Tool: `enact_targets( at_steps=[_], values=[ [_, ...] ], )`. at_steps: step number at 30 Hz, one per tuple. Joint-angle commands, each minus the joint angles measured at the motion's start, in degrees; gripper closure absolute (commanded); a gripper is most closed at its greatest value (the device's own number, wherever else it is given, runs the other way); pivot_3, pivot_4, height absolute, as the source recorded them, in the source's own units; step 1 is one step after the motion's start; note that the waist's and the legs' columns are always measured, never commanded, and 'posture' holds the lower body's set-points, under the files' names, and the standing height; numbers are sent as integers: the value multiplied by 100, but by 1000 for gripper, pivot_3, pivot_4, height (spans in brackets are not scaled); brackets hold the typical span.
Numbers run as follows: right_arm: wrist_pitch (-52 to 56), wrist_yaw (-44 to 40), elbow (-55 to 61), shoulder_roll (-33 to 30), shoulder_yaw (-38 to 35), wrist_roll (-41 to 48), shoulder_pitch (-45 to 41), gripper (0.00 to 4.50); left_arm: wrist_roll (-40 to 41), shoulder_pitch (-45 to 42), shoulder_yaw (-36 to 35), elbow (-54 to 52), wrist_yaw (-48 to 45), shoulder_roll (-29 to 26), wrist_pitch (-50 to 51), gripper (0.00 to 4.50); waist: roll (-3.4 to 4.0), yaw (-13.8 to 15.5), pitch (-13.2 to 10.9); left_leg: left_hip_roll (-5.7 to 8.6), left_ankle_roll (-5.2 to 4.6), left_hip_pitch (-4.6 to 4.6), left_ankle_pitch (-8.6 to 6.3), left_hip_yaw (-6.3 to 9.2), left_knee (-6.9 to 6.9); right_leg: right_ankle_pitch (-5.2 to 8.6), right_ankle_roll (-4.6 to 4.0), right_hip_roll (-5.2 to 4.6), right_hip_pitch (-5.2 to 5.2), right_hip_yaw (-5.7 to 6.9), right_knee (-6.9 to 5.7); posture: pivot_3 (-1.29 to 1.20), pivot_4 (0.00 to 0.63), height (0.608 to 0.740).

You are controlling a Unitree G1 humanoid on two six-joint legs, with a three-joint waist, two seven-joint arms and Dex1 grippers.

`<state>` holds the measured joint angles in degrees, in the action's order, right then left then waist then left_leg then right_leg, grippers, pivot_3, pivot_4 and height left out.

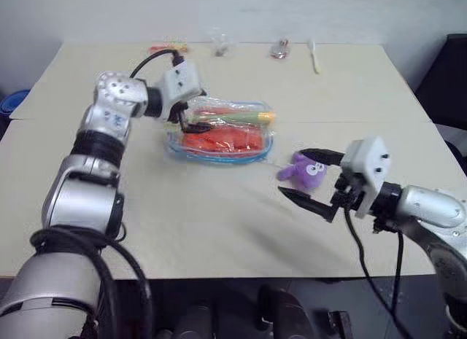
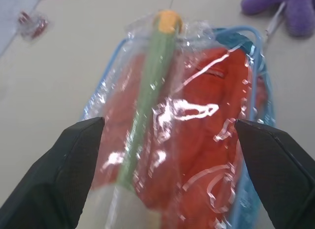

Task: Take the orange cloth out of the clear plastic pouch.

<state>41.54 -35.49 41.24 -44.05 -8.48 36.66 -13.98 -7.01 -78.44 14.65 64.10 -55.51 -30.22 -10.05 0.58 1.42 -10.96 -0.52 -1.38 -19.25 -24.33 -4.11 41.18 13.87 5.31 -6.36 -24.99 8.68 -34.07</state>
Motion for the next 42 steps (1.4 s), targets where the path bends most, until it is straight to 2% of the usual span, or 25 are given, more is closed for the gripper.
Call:
enact_targets(
  at_steps=[1, 10, 13, 24, 25, 27, 31, 35, 39, 42],
  values=[
    [96, 304, 367, 66, -64, 27, 85, 0, -671, -312, 285, 708, 792, 182, -359, 11, -1, -13, 0, 1, -4, 0, -1, -7, -3, 0, 0, -8, -2, 22, 2, 0, 150, 740],
    [295, 647, 614, 29, -353, 159, 234, 0, -1441, -467, 536, 1222, 1606, 481, -401, 11, -7, 1, -2, -1, -13, -10, 2, -2, 12, -3, 2, -19, -8, 32, -14, 0, 150, 740],
    [341, 688, 653, 3, -390, 178, 217, 0, -1404, -493, 428, 1262, 1569, 527, -405, 604, -7, 7, -2, 0, -13, -9, 2, -1, 15, -3, 2, -21, -6, 32, -16, 0, 150, 740],
    [300, 641, 583, -17, -252, 112, 161, 0, -1379, -517, 230, 1248, 1531, 483, -433, 4049, -7, 1, -2, 1, -14, -10, 2, -1, 14, -3, 2, -21, -7, 33, -16, 0, 150, 740],
    [296, 621, 580, -27, -225, 111, 143, 0, -1342, -511, 180, 1237, 1525, 445, -424, 4270, -7, -1, -2, 1, -14, -10, 2, -1, 14, -3, 2, -21, -7, 33, -16, 0, 150, 740],
    [281, 534, 562, -58, -193, 146, 114, 0, -1260, -494, 62, 1195, 1482, 321, -422, 4288, -8, -6, -2, 2, -14, -9, 2, -1, 14, -3, 2, -21, -7, 32, -16, 0, 150, 740],
    [269, 247, 457, -74, -161, 367, -4, 0, -1115, -355, -205, 1013, 1323, -152, -564, 4288, -8, -37, -2, -1, -14, -9, 2, -1, 13, -3, 2, -19, -9, 33, -17, 0, 150, 740],
    [141, -140, 89, -56, 86, 386, -295, 0, -946, 27, -517, 611, 1227, -948, -580, 4288, -8, -120, -2, -4, -14, -6, 3, -2, 12, -3, 2, -18, -10, 32, -19, 0, 150, 740],
    [-118, -568, -388, 56, 547, 228, -712, 0, -955, 866, -858, -173, 1620, -2188, -248, 4288, -8, -223, -2, -7, -14, -2, 2, -7, 8, -2, 2, -19, -21, 29, -25, 0, 150, 740],
    [-233, -891, -684, 196, 791, 292, -978, 0, -790, 2020, -1375, -1015, 1816, -3113, 307, 4288, -8, -295, -2, -8, -14, -6, 2, -8, 3, -1, -1, -22, -37, 36, -35, 0, 150, 740]
  ],
)
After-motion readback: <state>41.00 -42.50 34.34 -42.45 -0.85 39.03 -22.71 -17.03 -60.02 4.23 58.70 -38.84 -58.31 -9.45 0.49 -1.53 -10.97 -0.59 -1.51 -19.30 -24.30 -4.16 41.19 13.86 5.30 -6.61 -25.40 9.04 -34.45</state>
